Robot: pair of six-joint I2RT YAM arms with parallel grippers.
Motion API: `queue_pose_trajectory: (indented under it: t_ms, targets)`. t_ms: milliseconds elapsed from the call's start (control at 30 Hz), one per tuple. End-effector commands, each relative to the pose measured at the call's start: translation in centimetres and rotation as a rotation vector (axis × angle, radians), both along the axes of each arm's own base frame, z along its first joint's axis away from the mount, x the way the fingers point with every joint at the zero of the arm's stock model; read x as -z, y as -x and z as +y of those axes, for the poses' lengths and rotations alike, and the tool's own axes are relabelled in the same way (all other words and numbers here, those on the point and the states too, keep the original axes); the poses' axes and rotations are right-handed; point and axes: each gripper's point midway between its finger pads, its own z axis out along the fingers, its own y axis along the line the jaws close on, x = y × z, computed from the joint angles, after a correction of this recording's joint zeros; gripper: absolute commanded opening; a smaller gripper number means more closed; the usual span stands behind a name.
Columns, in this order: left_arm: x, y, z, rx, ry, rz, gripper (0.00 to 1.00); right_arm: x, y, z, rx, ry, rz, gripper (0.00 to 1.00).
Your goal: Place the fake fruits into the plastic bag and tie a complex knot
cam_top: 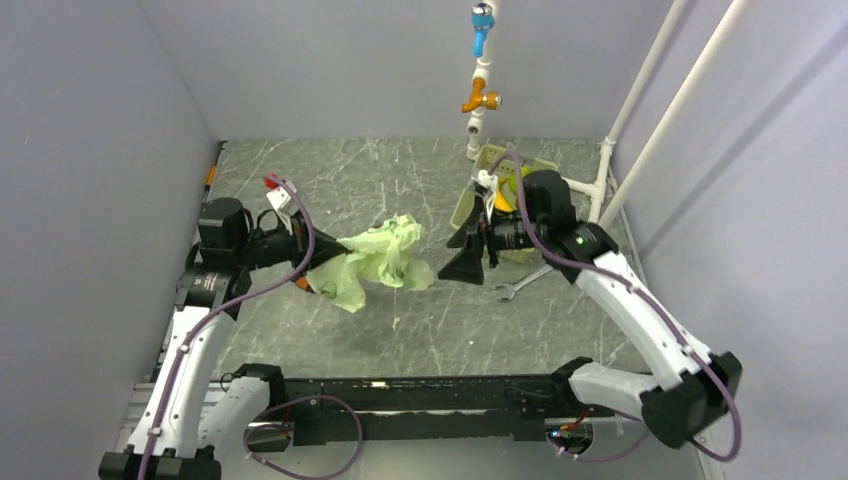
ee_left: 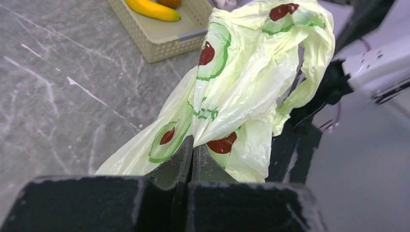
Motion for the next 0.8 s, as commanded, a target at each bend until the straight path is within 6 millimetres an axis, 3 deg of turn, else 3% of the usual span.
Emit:
queue_pose_trajectory:
  t_ms: [0,100,333,367,400,433,500,533,667,767]
  targets:
    - [-3.7,-0.4,-1.1,0.019,0.178,0.060,0.00,-3.7,1.0,2.2,0.049,-0.122,-0.225,1.00]
    - [-3.9,-0.6,-1.4,0.036,0.193,0.084,0.00,-3.3,1.3,4.6,0.059,-0.109,-0.326,1.00]
    - [-4.2,0.1,-1.9,0.102,0.225,0.133,0.00,-2.9,-5.1,6.9,0.270,-0.067,-0.445,0.99]
    - [-4.3,0.3,-1.9,0.107,0.227,0.138,0.00,-2.9,-5.5,7.2,0.265,-0.060,-0.471,0.95]
    - [-4.3,0.4,-1.9,0.108,0.229,0.146,0.00,-3.0,-5.4,7.4,0.245,-0.058,-0.476,0.83]
    - [-4.3,0.2,-1.7,0.096,0.232,0.151,0.00,-2.9,-5.1,7.5,0.215,-0.047,-0.479,0.63]
    - [-4.4,-0.3,-0.9,0.069,0.242,0.158,0.00,-1.7,-3.9,6.6,0.134,0.005,-0.461,0.09]
    - [-4.3,-0.7,-0.3,0.052,0.243,0.160,0.00,-1.1,-3.6,5.5,0.110,0.029,-0.447,0.00]
    - [-4.7,-2.9,3.2,-0.063,0.194,0.091,0.00,0.8,-2.4,0.6,0.074,0.092,-0.387,0.00]
    - [-4.2,-5.4,5.9,-0.165,0.149,0.077,0.00,1.7,-1.4,-1.7,0.061,0.121,-0.347,0.00]
